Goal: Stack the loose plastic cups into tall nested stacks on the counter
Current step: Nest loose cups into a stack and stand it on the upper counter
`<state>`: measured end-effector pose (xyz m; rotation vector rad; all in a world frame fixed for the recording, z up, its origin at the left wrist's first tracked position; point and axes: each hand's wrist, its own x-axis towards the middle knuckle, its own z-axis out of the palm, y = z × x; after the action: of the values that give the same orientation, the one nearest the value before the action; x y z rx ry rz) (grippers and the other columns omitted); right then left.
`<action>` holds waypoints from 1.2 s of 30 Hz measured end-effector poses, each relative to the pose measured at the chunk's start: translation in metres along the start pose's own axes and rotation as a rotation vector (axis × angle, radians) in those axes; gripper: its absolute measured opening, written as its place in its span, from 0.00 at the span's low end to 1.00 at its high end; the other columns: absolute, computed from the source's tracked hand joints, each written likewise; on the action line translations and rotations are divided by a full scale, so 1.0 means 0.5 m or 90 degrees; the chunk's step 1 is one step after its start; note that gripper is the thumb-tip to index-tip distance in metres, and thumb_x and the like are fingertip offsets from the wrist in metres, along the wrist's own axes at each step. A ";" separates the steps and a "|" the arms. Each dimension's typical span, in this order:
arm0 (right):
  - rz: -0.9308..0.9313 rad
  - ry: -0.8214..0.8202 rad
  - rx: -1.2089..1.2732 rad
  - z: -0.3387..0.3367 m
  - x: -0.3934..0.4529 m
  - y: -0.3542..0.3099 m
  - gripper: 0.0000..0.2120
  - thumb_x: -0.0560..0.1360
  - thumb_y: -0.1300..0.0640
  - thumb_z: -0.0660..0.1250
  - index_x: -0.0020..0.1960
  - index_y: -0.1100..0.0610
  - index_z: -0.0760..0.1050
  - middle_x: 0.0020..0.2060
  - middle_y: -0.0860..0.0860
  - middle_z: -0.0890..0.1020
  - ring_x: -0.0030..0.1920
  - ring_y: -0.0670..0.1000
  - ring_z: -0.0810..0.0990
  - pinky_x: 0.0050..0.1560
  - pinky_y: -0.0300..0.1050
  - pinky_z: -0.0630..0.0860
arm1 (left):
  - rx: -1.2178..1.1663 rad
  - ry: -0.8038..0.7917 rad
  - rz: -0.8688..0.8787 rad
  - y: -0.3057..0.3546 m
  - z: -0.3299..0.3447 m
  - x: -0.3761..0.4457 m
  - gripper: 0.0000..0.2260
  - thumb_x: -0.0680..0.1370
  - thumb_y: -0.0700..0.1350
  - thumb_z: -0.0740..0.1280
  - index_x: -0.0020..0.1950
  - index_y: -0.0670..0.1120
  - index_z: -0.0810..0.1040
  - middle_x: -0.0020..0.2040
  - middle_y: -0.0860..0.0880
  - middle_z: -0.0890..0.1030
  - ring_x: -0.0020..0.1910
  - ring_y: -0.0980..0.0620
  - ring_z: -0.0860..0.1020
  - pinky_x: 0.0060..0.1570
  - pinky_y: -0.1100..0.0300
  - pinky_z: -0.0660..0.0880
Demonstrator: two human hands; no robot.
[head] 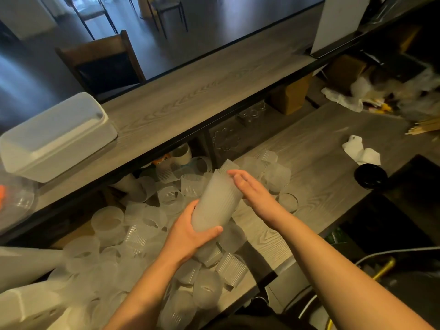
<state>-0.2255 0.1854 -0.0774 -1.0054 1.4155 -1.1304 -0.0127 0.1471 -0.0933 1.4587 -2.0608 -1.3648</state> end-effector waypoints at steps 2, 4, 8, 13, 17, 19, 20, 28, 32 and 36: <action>0.011 0.015 0.033 -0.012 0.006 0.009 0.30 0.77 0.31 0.56 0.71 0.49 0.69 0.59 0.38 0.75 0.57 0.33 0.75 0.53 0.29 0.71 | -0.004 0.000 -0.012 0.006 0.010 0.004 0.40 0.58 0.69 0.73 0.67 0.58 0.68 0.59 0.59 0.75 0.55 0.59 0.76 0.49 0.57 0.77; 0.016 0.102 0.067 -0.027 0.014 0.037 0.24 0.80 0.36 0.56 0.69 0.48 0.71 0.57 0.43 0.78 0.58 0.41 0.77 0.53 0.35 0.73 | -0.042 0.004 -0.029 0.012 0.022 0.009 0.41 0.58 0.70 0.73 0.67 0.55 0.70 0.58 0.57 0.76 0.55 0.57 0.77 0.48 0.57 0.77; -0.009 0.405 -0.047 -0.079 0.012 0.124 0.09 0.80 0.50 0.67 0.58 0.52 0.77 0.48 0.47 0.81 0.51 0.47 0.80 0.52 0.45 0.79 | -0.124 0.010 -0.050 0.017 0.034 0.019 0.42 0.57 0.68 0.73 0.67 0.53 0.70 0.59 0.54 0.77 0.55 0.55 0.77 0.47 0.60 0.76; 0.115 0.517 -0.247 -0.146 -0.005 0.245 0.37 0.70 0.44 0.77 0.72 0.57 0.68 0.64 0.54 0.73 0.66 0.54 0.70 0.67 0.54 0.72 | -0.176 -0.012 -0.065 0.010 0.029 0.026 0.37 0.58 0.66 0.75 0.64 0.59 0.70 0.60 0.52 0.77 0.57 0.52 0.78 0.53 0.50 0.80; 0.219 0.459 -0.255 -0.172 0.007 0.309 0.56 0.64 0.43 0.81 0.80 0.57 0.54 0.77 0.58 0.60 0.77 0.58 0.58 0.75 0.60 0.62 | -0.230 -0.001 -0.078 0.011 0.027 0.033 0.33 0.58 0.64 0.75 0.60 0.62 0.70 0.60 0.52 0.78 0.57 0.51 0.79 0.56 0.47 0.80; 0.255 0.438 -0.264 -0.178 0.017 0.327 0.58 0.63 0.44 0.83 0.81 0.58 0.51 0.78 0.58 0.58 0.78 0.59 0.56 0.76 0.61 0.60 | -0.242 0.018 -0.079 0.013 0.029 0.037 0.32 0.58 0.63 0.75 0.60 0.61 0.71 0.59 0.51 0.79 0.57 0.51 0.79 0.55 0.48 0.80; 0.271 0.436 -0.261 -0.182 0.021 0.336 0.58 0.63 0.46 0.83 0.81 0.58 0.51 0.79 0.58 0.58 0.78 0.59 0.56 0.76 0.60 0.60 | -0.243 0.025 -0.077 0.014 0.029 0.038 0.33 0.57 0.63 0.75 0.60 0.60 0.71 0.59 0.51 0.79 0.57 0.51 0.79 0.55 0.49 0.80; 0.258 0.429 -0.230 -0.206 0.021 0.370 0.42 0.67 0.51 0.80 0.74 0.54 0.63 0.69 0.56 0.70 0.70 0.58 0.68 0.68 0.59 0.72 | -0.221 0.018 -0.071 0.021 0.028 0.045 0.32 0.57 0.63 0.75 0.58 0.60 0.72 0.58 0.51 0.79 0.55 0.51 0.79 0.53 0.51 0.80; 0.227 0.435 -0.148 -0.186 -0.011 0.357 0.38 0.69 0.52 0.78 0.72 0.55 0.65 0.67 0.55 0.74 0.66 0.56 0.75 0.63 0.55 0.77 | -0.219 0.009 -0.070 0.026 0.029 0.043 0.32 0.57 0.64 0.75 0.58 0.62 0.72 0.59 0.50 0.79 0.56 0.50 0.79 0.51 0.52 0.80; 0.196 0.490 -0.118 -0.170 -0.052 0.326 0.33 0.71 0.51 0.77 0.71 0.56 0.67 0.63 0.52 0.76 0.63 0.52 0.76 0.59 0.47 0.75 | -0.206 -0.012 -0.056 0.025 0.030 0.037 0.33 0.57 0.64 0.75 0.61 0.60 0.72 0.59 0.52 0.79 0.55 0.52 0.79 0.47 0.58 0.79</action>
<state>-0.3083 0.2554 -0.2279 -0.4380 2.2299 -1.2197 -0.0383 0.1403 -0.0964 1.4109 -1.7035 -1.6598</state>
